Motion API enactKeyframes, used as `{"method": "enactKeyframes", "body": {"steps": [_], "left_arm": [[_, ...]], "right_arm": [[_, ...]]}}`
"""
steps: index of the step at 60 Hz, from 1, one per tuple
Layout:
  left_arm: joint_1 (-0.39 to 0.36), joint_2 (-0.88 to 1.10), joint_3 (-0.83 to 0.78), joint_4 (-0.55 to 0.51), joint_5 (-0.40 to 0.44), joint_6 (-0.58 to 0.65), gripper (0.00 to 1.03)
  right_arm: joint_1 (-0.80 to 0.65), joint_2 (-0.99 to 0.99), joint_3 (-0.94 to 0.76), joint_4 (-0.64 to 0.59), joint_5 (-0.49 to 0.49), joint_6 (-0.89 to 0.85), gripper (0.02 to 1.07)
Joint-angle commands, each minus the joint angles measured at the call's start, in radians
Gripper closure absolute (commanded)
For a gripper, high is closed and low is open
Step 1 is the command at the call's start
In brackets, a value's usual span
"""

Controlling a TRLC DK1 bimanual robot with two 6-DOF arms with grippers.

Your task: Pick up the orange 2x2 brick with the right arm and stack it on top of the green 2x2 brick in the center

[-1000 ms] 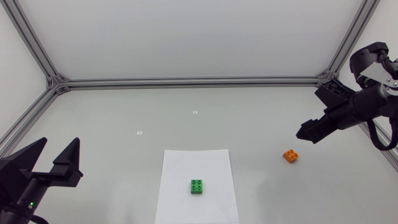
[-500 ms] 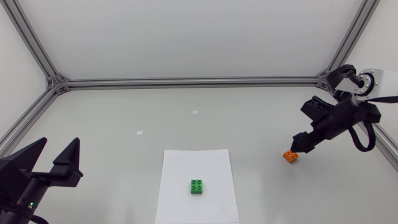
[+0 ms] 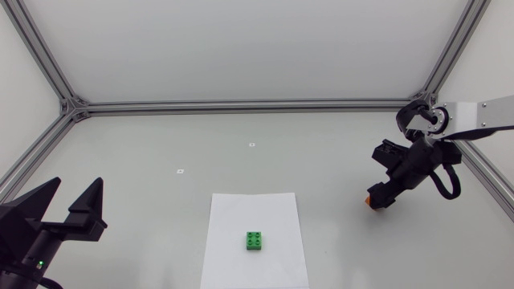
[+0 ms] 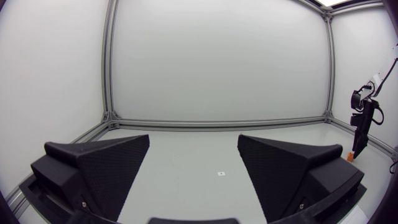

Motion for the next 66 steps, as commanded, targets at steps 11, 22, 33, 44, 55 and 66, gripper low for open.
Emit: {"method": "enactKeyframes", "body": {"steps": [11, 22, 33, 44, 55, 66], "left_arm": [[0.005, -0.008, -0.041, -0.013, 0.004, 0.013, 0.04], [0.005, -0.008, -0.041, -0.015, 0.004, 0.013, 0.04], [0.005, -0.008, -0.041, -0.013, 0.004, 0.013, 0.04], [0.005, -0.008, -0.041, -0.015, 0.004, 0.013, 0.04], [0.005, -0.008, -0.041, -0.015, 0.004, 0.013, 0.04], [0.005, -0.008, -0.041, -0.015, 0.004, 0.013, 0.04]], "right_arm": [[0.013, 0.064, 0.043, -0.004, 0.009, 0.01, 0.2], [0.013, 0.078, 0.06, -0.006, 0.011, 0.01, 0.26], [0.013, 0.087, 0.058, -0.006, 0.011, 0.007, 0.37], [0.014, 0.089, 0.052, -0.004, 0.011, 0.001, 0.39], [0.017, 0.092, 0.051, -0.004, 0.011, 0.001, 0.39], [0.025, 0.092, 0.051, -0.003, 0.009, 0.004, 0.48]]}}
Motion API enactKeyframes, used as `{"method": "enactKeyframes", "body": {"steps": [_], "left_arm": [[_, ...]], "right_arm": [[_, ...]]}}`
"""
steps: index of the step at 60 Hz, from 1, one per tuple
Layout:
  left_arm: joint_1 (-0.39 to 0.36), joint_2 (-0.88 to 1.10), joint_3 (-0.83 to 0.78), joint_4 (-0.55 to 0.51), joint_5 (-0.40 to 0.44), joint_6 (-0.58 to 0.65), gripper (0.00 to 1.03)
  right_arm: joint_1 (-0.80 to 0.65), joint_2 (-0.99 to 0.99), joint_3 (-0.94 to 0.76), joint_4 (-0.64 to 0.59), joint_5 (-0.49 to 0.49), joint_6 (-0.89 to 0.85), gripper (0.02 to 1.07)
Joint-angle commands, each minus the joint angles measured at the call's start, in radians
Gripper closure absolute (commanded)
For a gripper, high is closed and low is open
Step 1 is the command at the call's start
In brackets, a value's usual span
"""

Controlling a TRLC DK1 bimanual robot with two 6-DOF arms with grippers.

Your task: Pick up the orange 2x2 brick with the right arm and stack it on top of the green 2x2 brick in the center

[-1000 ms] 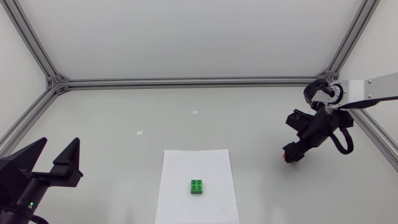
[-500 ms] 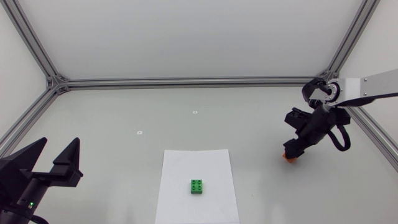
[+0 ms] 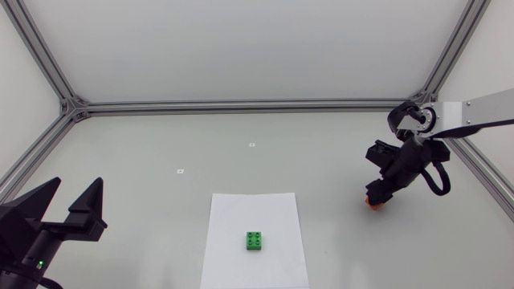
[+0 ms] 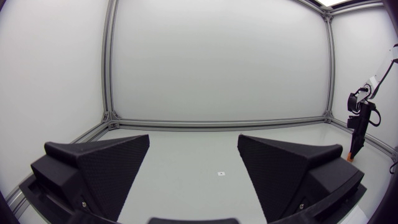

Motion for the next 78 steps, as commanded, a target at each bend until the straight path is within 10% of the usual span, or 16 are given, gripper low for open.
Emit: {"method": "enactKeyframes", "body": {"steps": [1, 30, 58, 78], "left_arm": [[0.005, -0.008, -0.041, -0.015, 0.006, 0.013, 0.04], [0.005, -0.008, -0.041, -0.015, 0.004, 0.013, 0.04], [0.005, -0.008, -0.041, -0.013, 0.004, 0.013, 0.04], [0.005, -0.008, -0.041, -0.015, 0.004, 0.013, 0.04]], "right_arm": [[0.009, 0.021, 0.005, -0.003, 0.002, 0.004, 0.48], [0.009, 0.037, 0.002, 0.001, 0.004, -0.001, 0.58], [0.034, -0.052, -0.015, -0.047, 0.002, -0.022, 1.0], [0.215, -0.266, -0.061, -0.165, 0.004, -0.053, 1.01]]}}
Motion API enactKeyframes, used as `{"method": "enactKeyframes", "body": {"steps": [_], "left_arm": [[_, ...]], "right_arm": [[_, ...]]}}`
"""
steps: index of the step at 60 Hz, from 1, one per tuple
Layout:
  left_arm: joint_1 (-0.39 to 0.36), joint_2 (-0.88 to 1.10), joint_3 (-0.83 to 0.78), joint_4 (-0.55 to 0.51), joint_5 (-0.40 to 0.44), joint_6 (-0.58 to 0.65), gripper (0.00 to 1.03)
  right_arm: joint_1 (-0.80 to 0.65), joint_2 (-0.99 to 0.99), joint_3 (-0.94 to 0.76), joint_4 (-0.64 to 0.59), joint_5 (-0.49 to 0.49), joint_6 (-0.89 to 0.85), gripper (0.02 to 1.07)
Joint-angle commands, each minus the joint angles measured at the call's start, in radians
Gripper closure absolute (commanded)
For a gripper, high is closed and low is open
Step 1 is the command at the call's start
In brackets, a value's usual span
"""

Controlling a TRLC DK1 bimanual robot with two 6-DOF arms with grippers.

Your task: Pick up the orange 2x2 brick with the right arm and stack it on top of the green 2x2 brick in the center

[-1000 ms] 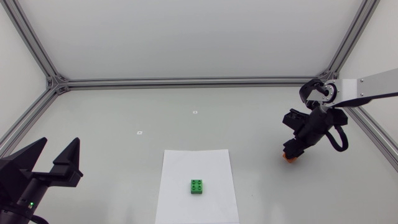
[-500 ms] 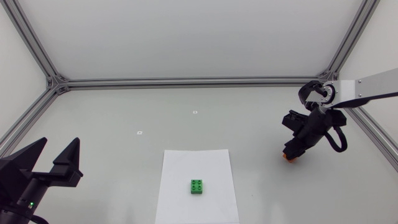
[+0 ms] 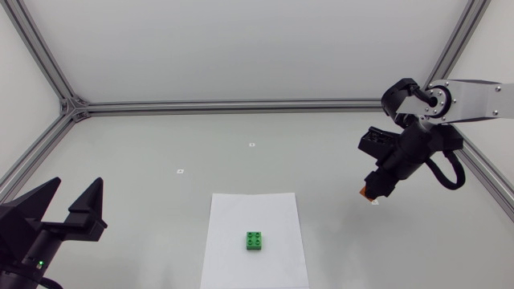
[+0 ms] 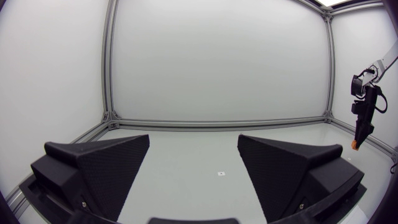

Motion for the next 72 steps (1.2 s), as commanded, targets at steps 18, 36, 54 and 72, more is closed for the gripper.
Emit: {"method": "enactKeyframes", "body": {"steps": [18, 36, 54, 72], "left_arm": [[0.005, -0.008, -0.041, -0.014, 0.004, 0.013, 0.04], [0.005, -0.008, -0.041, -0.015, 0.004, 0.013, 0.04], [0.005, -0.008, -0.041, -0.015, 0.004, 0.013, 0.04], [0.005, -0.008, -0.041, -0.015, 0.004, 0.013, 0.04]], "right_arm": [[0.363, -0.093, -0.066, -0.034, 0.046, 0.004, 1.01], [0.628, -0.003, -0.025, 0.006, 0.069, 0.049, 1.01], [0.783, 0.111, 0.058, 0.039, 0.069, 0.049, 1.01], [0.831, 0.211, 0.155, 0.043, 0.069, 0.027, 1.01]]}}
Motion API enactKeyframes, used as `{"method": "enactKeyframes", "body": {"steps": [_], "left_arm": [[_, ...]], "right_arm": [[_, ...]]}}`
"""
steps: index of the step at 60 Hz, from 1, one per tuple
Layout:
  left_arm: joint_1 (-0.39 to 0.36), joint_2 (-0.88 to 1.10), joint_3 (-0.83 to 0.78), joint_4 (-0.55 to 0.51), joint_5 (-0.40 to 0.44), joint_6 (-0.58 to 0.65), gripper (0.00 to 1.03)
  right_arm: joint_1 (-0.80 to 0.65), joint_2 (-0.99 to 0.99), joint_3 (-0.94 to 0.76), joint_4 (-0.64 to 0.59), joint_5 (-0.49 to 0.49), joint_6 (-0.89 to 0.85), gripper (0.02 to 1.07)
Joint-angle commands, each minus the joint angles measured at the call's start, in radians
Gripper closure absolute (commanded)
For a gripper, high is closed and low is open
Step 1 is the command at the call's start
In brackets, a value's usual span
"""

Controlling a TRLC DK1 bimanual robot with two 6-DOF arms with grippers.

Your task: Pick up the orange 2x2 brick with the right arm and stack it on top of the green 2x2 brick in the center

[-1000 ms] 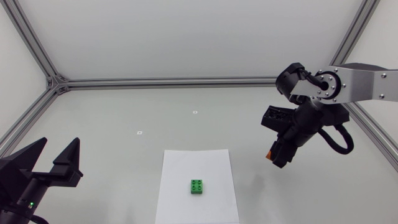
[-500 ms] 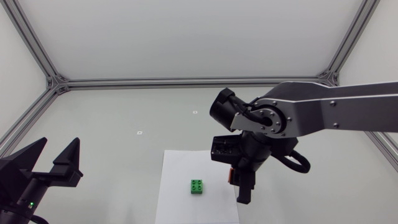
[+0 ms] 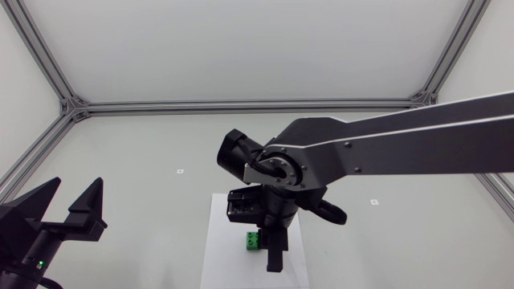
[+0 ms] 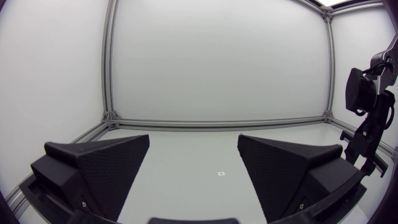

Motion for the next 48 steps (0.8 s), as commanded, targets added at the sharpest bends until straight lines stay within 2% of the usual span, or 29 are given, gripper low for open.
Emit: {"method": "enactKeyframes", "body": {"steps": [1, 48], "left_arm": [[0.005, -0.008, -0.041, -0.015, 0.004, 0.013, 0.04], [0.005, -0.008, -0.041, -0.015, 0.004, 0.013, 0.04]], "right_arm": [[0.012, 0.037, 0.037, 0.004, 0.006, -0.014, 1.01], [0.027, 0.158, 0.103, 0.016, -0.002, -0.066, 1.01]]}}
